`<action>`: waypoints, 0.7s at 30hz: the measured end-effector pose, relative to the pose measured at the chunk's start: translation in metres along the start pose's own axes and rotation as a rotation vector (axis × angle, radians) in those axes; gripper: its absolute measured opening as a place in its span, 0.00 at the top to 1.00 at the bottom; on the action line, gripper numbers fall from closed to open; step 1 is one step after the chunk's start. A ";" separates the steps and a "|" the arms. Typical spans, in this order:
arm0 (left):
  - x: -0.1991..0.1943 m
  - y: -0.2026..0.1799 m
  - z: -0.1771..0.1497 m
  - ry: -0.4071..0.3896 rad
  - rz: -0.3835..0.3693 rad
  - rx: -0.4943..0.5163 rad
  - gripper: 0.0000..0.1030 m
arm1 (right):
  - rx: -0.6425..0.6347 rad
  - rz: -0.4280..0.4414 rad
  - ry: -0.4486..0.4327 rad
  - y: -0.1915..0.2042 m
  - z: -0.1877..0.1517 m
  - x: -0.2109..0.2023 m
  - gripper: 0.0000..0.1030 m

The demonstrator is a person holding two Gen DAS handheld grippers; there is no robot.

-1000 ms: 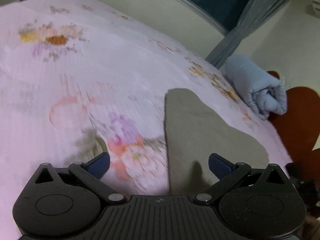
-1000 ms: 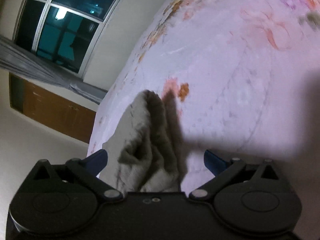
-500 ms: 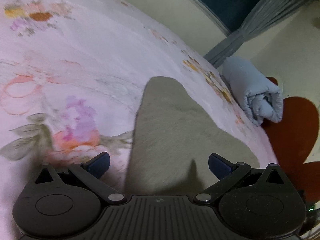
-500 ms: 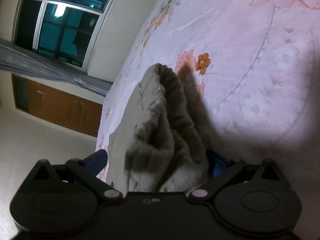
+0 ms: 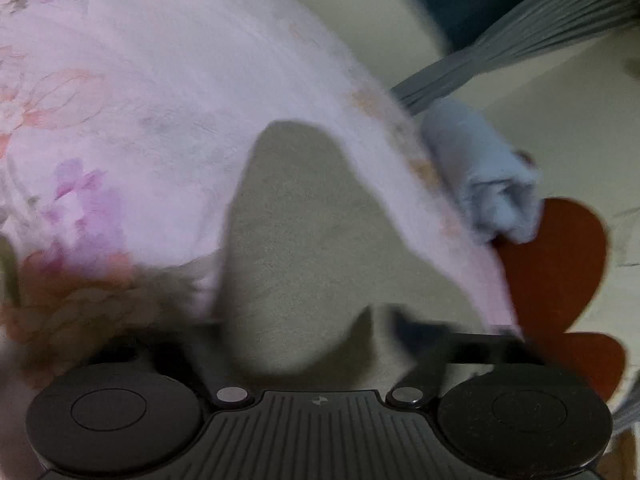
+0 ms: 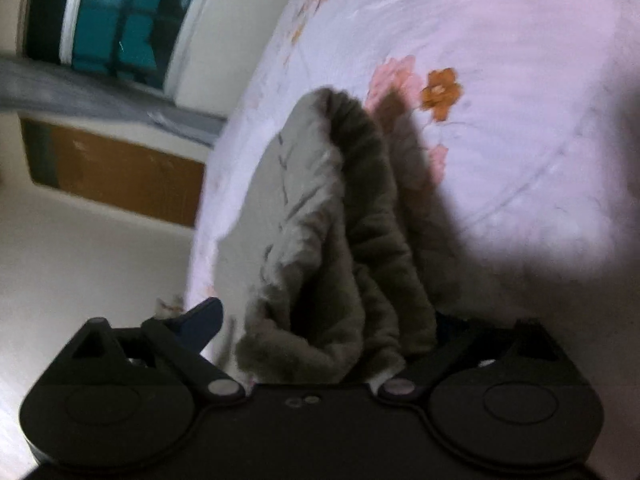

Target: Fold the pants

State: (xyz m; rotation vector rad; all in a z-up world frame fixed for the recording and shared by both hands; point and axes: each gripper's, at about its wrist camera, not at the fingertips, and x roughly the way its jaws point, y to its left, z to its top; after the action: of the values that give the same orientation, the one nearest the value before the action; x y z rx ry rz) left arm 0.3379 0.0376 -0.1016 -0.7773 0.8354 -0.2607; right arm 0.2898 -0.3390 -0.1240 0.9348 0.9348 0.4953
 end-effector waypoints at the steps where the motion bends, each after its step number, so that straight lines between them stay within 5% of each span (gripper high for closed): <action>1: -0.001 0.005 0.000 0.000 -0.013 -0.010 0.60 | -0.016 -0.019 0.013 0.002 0.000 0.001 0.44; 5: -0.009 0.008 -0.002 -0.021 -0.075 -0.012 0.76 | -0.062 -0.006 0.010 0.007 -0.003 -0.007 0.61; 11: -0.035 -0.023 0.015 -0.101 -0.145 0.062 0.77 | -0.214 0.073 -0.027 0.060 0.006 -0.020 0.64; 21: -0.021 -0.005 0.132 -0.218 -0.120 0.087 0.77 | -0.269 0.186 -0.007 0.116 0.096 0.068 0.64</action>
State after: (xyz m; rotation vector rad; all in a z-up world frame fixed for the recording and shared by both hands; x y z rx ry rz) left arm 0.4228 0.1124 -0.0307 -0.7599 0.5692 -0.3104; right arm 0.4096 -0.2729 -0.0314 0.7804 0.7554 0.7558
